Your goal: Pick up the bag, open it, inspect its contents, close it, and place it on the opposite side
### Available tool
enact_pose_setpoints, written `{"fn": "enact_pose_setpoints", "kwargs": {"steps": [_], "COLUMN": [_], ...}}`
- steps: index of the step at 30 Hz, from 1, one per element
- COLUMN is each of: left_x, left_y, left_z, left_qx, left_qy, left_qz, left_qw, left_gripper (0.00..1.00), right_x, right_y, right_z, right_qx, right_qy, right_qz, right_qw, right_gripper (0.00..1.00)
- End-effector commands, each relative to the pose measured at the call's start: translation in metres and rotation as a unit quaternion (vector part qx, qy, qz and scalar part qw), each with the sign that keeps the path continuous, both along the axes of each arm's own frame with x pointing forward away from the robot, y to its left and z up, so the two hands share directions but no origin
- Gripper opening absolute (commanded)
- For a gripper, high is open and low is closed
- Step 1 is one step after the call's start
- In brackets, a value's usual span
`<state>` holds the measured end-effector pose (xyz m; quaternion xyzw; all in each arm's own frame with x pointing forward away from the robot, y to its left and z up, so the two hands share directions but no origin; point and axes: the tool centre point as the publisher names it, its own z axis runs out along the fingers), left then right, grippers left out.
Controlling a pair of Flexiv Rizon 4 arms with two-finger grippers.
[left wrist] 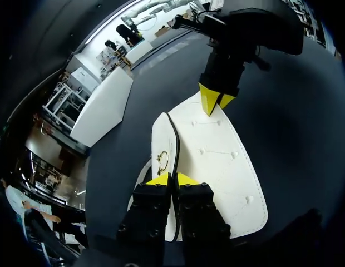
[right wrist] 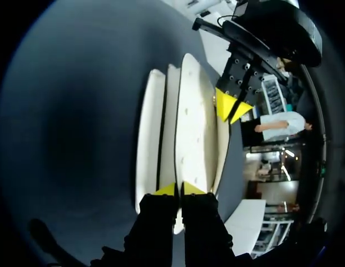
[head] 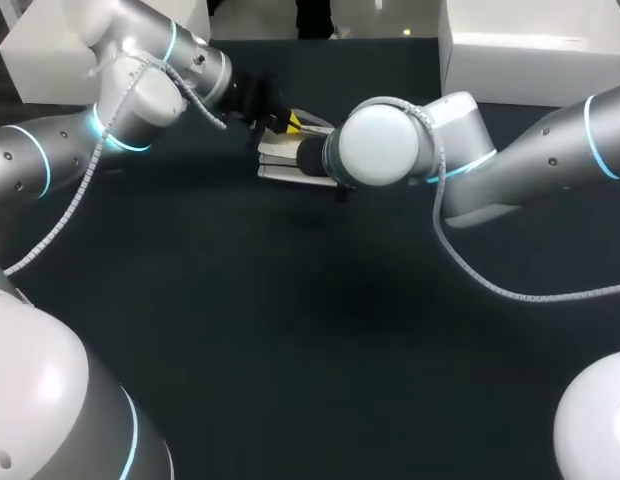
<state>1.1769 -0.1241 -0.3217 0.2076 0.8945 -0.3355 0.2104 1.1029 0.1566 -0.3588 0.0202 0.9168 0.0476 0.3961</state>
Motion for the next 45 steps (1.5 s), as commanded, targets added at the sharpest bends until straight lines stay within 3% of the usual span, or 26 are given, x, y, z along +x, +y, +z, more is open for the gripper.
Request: {"fn": "enact_pose_setpoints", "kwargs": {"steps": [1,9,17,20,22,24,29,45], "left_x": [0.026,0.039,0.034,0.029,0.025,0.023,0.022,0.053], "left_y": [0.007,0.008,0.007,0.006,0.007,0.007,0.004,0.0], "left_z": [0.01,0.018,0.018,0.014,0.011,0.007,-0.005,-0.024], "left_qx": [0.003,0.005,0.004,0.007,0.003,0.0,0.0,0.009], "left_qy": [0.045,0.08,0.081,0.068,0.064,0.057,0.053,0.087], "left_qz": [-0.02,-0.006,-0.019,-0.014,-0.008,0.004,0.028,0.073], "left_qw": [0.999,0.997,0.997,0.998,0.998,0.998,0.998,0.993], "left_gripper": [0.0,0.0,0.0,0.36,0.47,0.51,0.48,0.4], "right_x": [-0.002,-0.002,-0.002,-0.002,-0.002,-0.002,-0.002,-0.002], "right_y": [-0.002,-0.002,-0.002,-0.002,-0.002,-0.002,-0.002,-0.002], "right_z": [-0.003,-0.003,-0.003,-0.003,-0.003,-0.003,-0.003,-0.003], "right_qx": [0.0,0.0,0.0,0.0,0.0,0.0,0.0,0.0], "right_qy": [-0.001,-0.001,-0.001,-0.001,-0.001,-0.001,-0.001,-0.001], "right_qz": [0.0,0.0,0.0,0.0,0.0,0.0,0.0,0.0], "right_qw": [1.0,1.0,1.0,1.0,1.0,1.0,1.0,1.0], "right_gripper": [0.0,0.0,0.0,0.0,0.0,0.0,0.0,0.0]}}
